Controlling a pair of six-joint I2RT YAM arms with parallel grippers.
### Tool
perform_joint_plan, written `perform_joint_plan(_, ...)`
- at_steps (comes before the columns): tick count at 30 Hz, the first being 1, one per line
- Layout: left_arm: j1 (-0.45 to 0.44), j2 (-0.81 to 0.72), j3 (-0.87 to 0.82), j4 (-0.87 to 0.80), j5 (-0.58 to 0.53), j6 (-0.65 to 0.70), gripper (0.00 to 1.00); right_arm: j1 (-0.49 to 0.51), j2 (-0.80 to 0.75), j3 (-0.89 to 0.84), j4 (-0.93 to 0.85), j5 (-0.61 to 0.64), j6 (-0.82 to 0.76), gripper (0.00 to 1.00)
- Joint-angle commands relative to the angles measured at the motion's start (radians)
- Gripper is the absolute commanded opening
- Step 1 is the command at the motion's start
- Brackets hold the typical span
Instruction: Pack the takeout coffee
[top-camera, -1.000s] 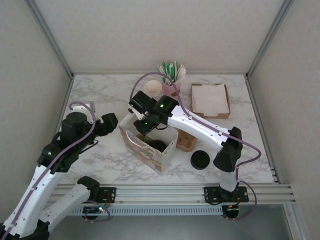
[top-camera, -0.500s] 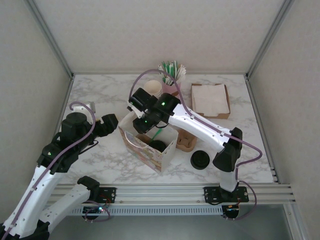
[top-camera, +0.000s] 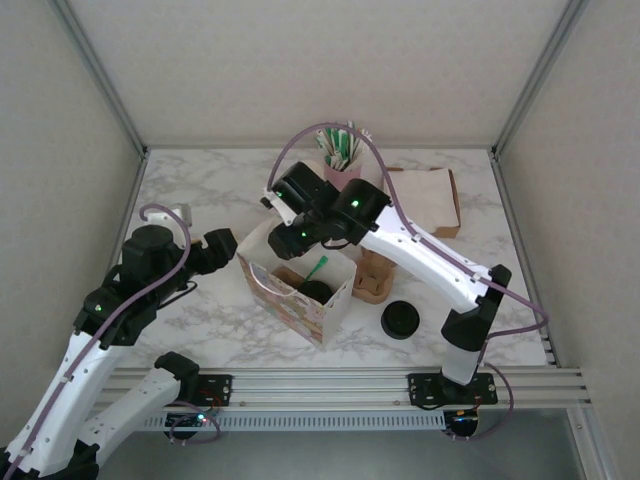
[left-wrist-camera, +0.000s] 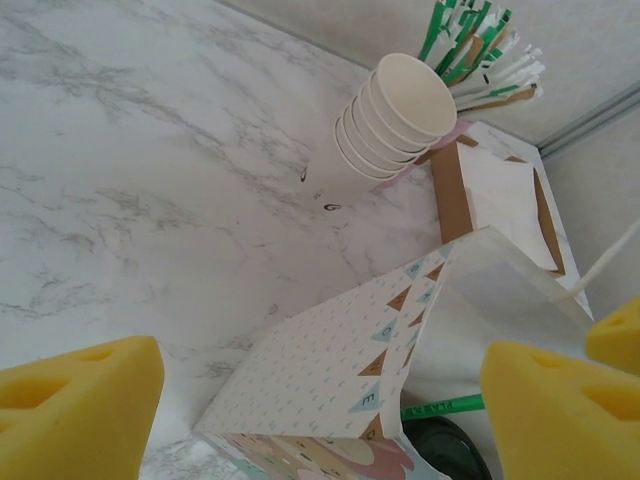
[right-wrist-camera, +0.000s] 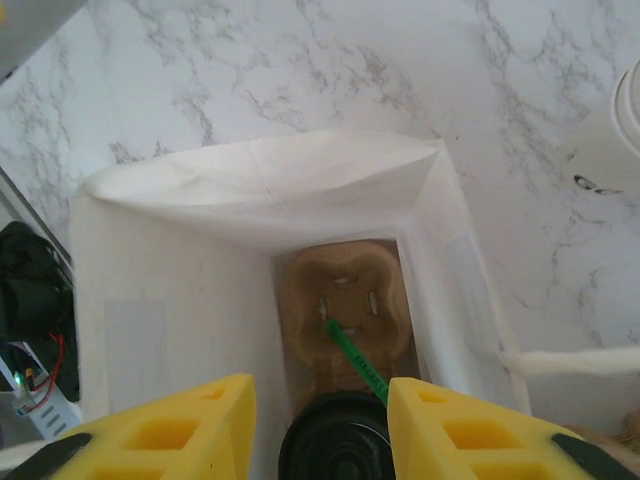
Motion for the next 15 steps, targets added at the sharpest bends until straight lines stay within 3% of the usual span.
perform_joint_plan(1, -0.008, 0.007, 0.013, -0.003, 0.050, 0.010, 0.83, 0.013, -0.085, -0.032, 0.053, 0.032, -0.018, 0.38)
perform_joint_plan(8, -0.007, 0.036, 0.043, -0.011, 0.110, 0.043, 0.75, 0.012, -0.215, -0.122, 0.168, 0.110, -0.049, 0.37)
perform_joint_plan(15, -0.008, 0.046, 0.043, 0.001, 0.126, 0.061, 0.69, 0.011, -0.396, -0.288, 0.343, 0.336, -0.054, 0.39)
